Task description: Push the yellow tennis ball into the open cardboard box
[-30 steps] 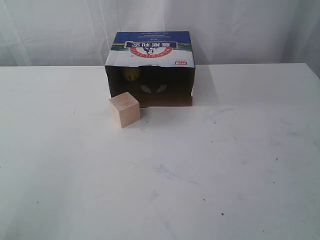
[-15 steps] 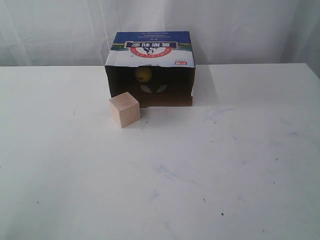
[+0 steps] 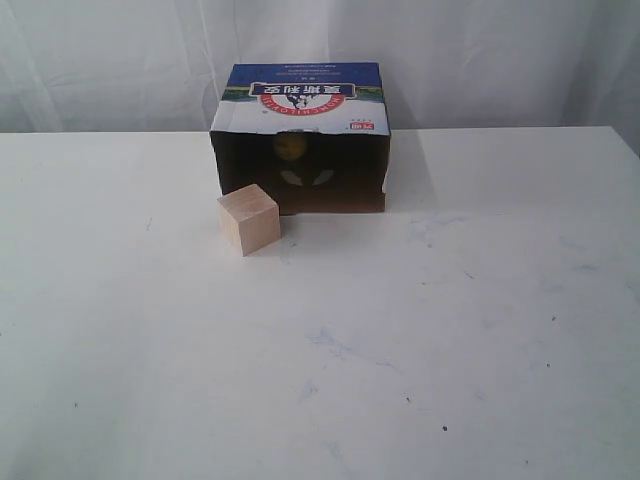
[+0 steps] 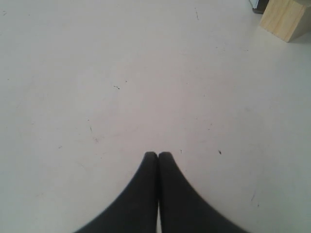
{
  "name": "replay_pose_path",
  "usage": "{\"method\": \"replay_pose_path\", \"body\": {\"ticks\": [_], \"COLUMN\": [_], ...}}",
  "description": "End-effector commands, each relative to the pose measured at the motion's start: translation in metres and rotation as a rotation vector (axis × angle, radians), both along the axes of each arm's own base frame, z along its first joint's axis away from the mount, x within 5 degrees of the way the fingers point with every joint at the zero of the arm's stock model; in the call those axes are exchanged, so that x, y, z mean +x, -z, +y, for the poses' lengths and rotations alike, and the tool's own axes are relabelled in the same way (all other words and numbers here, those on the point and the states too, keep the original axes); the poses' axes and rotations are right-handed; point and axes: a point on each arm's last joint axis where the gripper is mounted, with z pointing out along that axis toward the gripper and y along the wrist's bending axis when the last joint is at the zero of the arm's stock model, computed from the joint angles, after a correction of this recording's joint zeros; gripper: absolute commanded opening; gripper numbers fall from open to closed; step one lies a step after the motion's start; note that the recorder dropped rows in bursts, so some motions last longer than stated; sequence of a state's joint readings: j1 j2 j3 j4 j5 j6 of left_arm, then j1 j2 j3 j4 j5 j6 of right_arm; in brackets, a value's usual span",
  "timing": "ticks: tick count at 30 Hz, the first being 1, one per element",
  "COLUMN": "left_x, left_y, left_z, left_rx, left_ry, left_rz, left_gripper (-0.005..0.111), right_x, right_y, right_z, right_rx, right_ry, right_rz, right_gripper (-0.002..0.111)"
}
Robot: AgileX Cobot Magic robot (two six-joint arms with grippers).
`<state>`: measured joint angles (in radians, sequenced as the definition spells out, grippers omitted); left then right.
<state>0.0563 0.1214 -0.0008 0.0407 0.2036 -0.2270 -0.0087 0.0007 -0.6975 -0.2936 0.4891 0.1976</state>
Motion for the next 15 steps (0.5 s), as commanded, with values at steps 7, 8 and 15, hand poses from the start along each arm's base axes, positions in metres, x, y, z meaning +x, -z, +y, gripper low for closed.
{"method": "replay_pose_path", "body": {"ticks": [7, 8, 15], "left_x": [0.000, 0.000, 0.000], "left_y": [0.000, 0.000, 0.000], "left_z": [0.000, 0.000, 0.000], "left_rx": [-0.001, -0.001, -0.001], "left_ry": [-0.002, -0.002, -0.002], "left_rz": [-0.001, -0.001, -0.001], "left_gripper": [0.000, 0.000, 0.000], "right_x": [0.074, 0.077, 0.091], "right_y": [0.109, 0.118, 0.174], "right_z": [0.005, 0.006, 0.011], "right_rx": [-0.092, -0.111, 0.004], "right_ry": [-0.044, -0.050, -0.132], "right_rz": [0.169, 0.188, 0.278], "right_gripper": [0.000, 0.000, 0.000]}}
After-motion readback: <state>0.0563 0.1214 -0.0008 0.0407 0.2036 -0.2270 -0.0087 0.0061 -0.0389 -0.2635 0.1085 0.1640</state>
